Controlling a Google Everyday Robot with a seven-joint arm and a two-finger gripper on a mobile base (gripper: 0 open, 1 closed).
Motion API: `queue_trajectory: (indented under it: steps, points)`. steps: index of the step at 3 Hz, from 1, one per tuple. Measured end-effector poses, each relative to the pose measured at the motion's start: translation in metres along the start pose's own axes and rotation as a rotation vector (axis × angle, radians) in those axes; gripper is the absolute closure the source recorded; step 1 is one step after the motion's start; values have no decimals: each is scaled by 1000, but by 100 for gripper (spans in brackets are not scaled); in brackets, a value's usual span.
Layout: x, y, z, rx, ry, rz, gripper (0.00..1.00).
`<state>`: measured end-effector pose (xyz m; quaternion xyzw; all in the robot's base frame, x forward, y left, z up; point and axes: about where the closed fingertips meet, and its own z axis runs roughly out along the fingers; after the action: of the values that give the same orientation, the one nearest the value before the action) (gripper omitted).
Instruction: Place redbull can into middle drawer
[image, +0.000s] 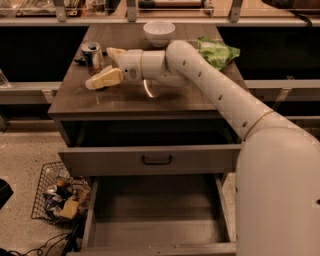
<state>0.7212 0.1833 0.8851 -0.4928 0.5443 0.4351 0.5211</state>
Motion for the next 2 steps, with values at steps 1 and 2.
queue_trajectory:
  steps: [1, 2]
  points:
    - [-3, 2, 18, -36, 8, -12, 16]
    - [-3, 3, 20, -40, 7, -12, 39]
